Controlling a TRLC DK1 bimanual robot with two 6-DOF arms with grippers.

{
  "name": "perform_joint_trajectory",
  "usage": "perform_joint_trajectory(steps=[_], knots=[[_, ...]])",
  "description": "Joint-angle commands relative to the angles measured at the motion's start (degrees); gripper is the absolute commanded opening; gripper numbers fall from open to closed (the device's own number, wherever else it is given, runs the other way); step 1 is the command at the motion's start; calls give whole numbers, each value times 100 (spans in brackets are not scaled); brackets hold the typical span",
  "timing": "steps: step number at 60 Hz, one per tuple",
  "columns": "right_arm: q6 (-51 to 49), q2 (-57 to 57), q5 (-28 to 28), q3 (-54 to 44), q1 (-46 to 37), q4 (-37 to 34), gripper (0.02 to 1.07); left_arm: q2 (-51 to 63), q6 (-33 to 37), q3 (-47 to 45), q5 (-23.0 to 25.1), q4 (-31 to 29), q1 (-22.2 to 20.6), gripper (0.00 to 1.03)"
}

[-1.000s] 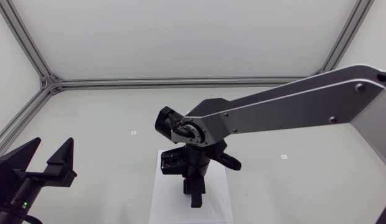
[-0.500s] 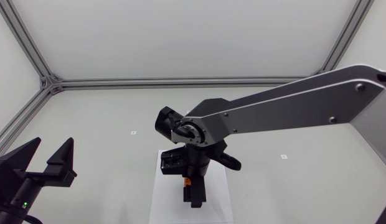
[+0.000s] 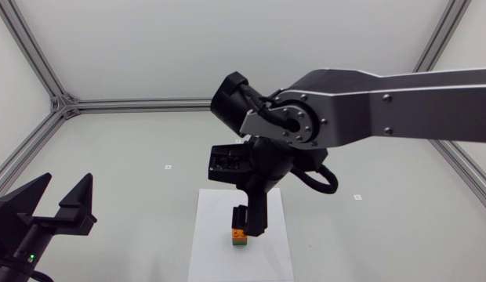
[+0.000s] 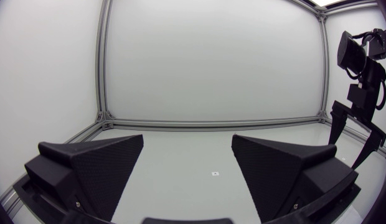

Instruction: Pick up the orange 2x2 brick with the right arm and stack it on top of the green 2x2 brick in the center

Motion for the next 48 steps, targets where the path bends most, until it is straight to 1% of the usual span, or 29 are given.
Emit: perform_joint_trajectory(steps=[1, 8, 16, 18, 20, 24, 28, 40, 48], knots=[[250, -498, -4, -218, -224, -65, 103, -45, 75, -235, 23, -84, 14, 99], [461, -1131, 40, -402, -584, -65, 103, -45, 75, -235, 23, -76, 14, 99], [575, -1641, 76, -684, -1129, -65, 103, -45, 75, -235, 23, -84, 14, 99], [637, -1834, 76, -877, -1357, -38, 103, -45, 75, -235, 32, -84, 14, 99], [725, -1957, 137, -1035, -1551, 50, 103, -45, 75, -235, 23, -84, 14, 99], [918, -2212, 462, -1387, -1911, 252, 103, -45, 75, -235, 23, -84, 14, 99], [1059, -2467, 550, -1624, -2263, 401, 103, -45, 75, -235, 23, -84, 14, 99], [1146, -3539, 541, -2055, -3730, 612, 103, -45, 75, -235, 23, -84, 14, 99], [979, -4084, 366, -2442, -4442, 841, 103, -45, 75, -235, 23, -76, 14, 99]])
